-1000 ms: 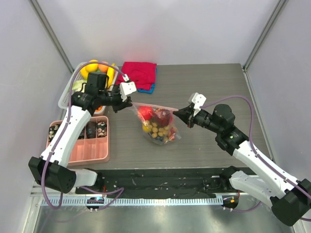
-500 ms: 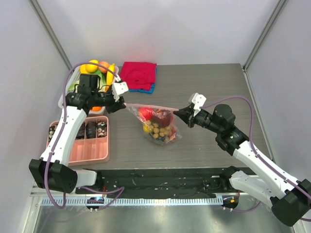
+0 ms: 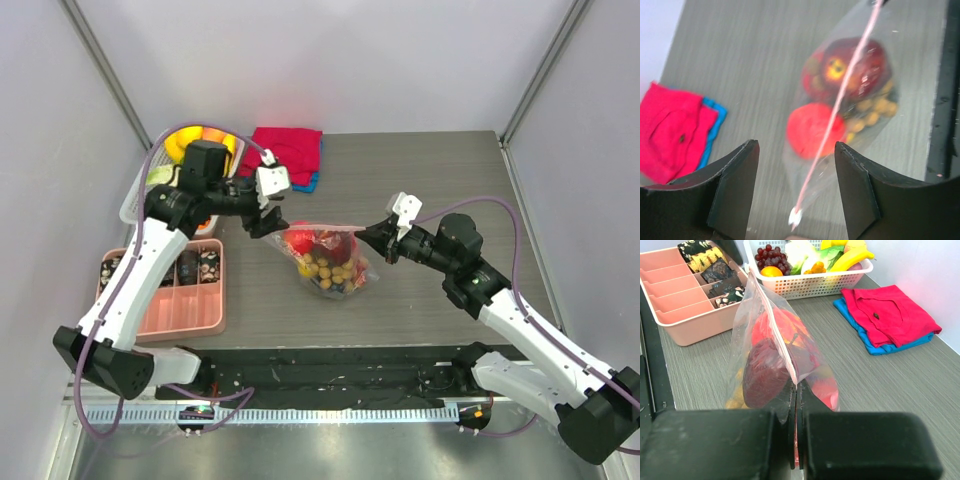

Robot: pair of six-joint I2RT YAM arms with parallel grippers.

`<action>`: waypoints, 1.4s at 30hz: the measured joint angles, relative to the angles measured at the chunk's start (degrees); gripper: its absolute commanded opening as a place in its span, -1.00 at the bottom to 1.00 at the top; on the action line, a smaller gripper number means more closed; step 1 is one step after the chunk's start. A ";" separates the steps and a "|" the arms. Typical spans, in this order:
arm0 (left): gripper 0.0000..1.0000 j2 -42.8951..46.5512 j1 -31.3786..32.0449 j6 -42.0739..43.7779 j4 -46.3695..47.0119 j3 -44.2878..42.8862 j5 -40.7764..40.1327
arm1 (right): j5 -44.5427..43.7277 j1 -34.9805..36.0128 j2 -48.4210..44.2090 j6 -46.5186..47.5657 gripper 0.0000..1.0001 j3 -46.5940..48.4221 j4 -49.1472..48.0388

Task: Place the food in the zip-top bag and seal the zipper
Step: Place the zipper food storage bag at the center of the board.

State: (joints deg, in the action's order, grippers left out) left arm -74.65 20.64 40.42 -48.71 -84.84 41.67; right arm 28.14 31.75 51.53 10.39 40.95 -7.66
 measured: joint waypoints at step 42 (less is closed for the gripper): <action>-1.00 -37.99 10.82 -20.11 13.86 -30.99 -19.30 | -22.47 -0.94 -16.57 -13.99 0.99 5.90 18.73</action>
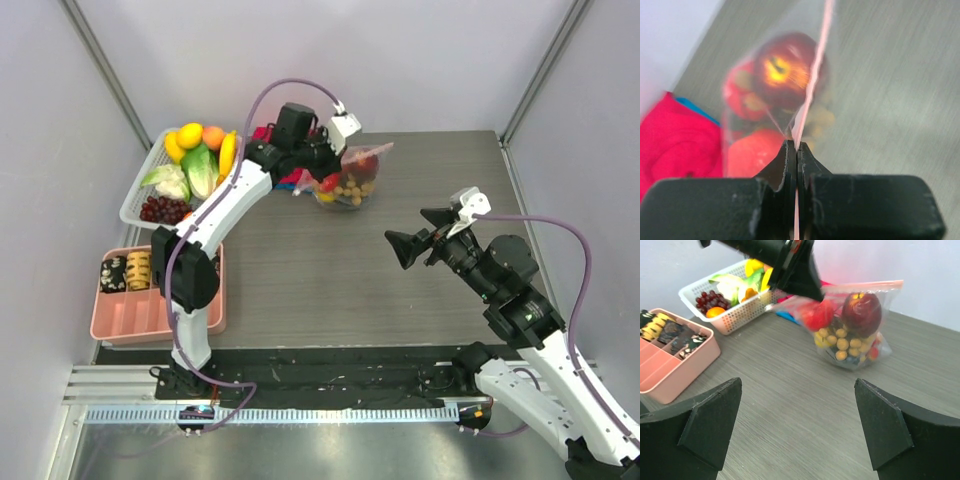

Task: Place the food in the zip-top bag and seal the zipper
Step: Place the zipper food storage bag at the center of the board, then reset both arms

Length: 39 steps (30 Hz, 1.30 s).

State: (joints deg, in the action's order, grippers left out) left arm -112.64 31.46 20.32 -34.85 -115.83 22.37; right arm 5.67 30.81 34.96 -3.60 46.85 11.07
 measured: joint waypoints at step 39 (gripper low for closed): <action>1.00 33.51 -7.37 -23.50 -15.67 23.02 7.26 | -4.37 -8.63 11.76 -9.70 0.99 4.76 11.85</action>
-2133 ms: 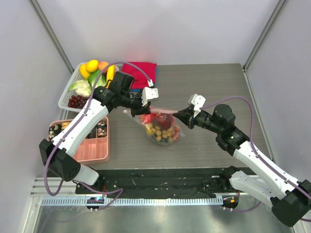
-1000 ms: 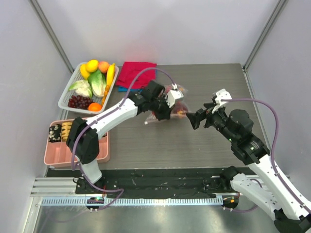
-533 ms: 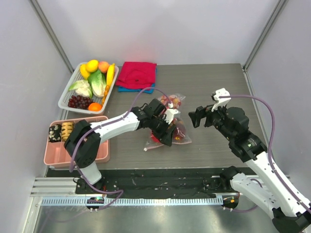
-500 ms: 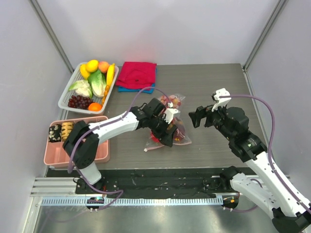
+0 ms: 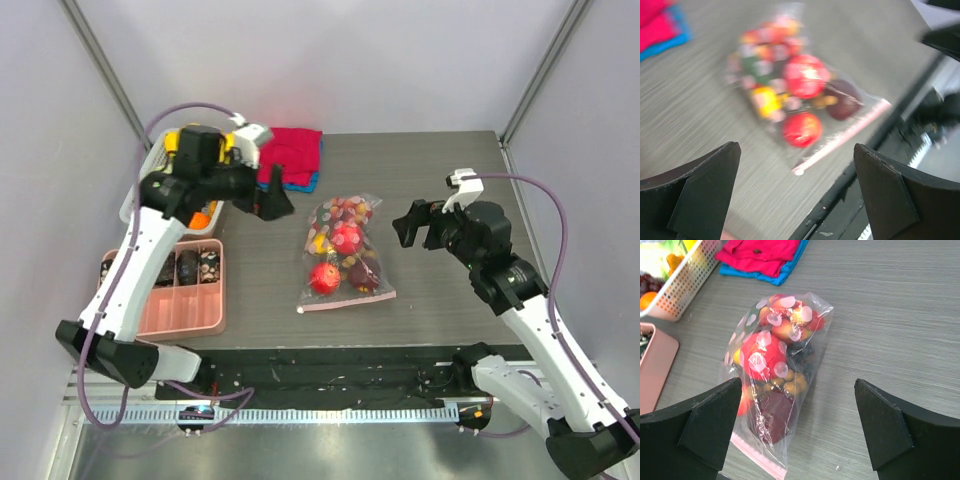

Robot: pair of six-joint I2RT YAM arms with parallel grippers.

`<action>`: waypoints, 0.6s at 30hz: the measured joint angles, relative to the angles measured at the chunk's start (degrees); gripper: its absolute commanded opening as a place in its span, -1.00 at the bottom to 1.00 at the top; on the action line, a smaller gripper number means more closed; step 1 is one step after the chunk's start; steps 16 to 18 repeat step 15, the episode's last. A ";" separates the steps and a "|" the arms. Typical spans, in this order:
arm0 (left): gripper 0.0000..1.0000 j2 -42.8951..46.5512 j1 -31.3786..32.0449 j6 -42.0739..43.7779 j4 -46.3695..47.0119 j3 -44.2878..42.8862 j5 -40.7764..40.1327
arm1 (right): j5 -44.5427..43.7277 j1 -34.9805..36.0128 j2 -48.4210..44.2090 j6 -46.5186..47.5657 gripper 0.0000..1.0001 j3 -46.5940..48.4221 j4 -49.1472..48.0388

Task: Place the food in the zip-top bag and seal the zipper
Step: Reset both arms

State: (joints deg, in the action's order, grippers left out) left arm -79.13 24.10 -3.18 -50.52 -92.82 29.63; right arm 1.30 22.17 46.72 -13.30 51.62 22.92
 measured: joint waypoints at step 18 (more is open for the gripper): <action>1.00 17.68 -11.56 -0.44 -7.26 20.11 -11.80 | 1.86 -6.73 -4.48 -3.41 0.99 -2.25 2.89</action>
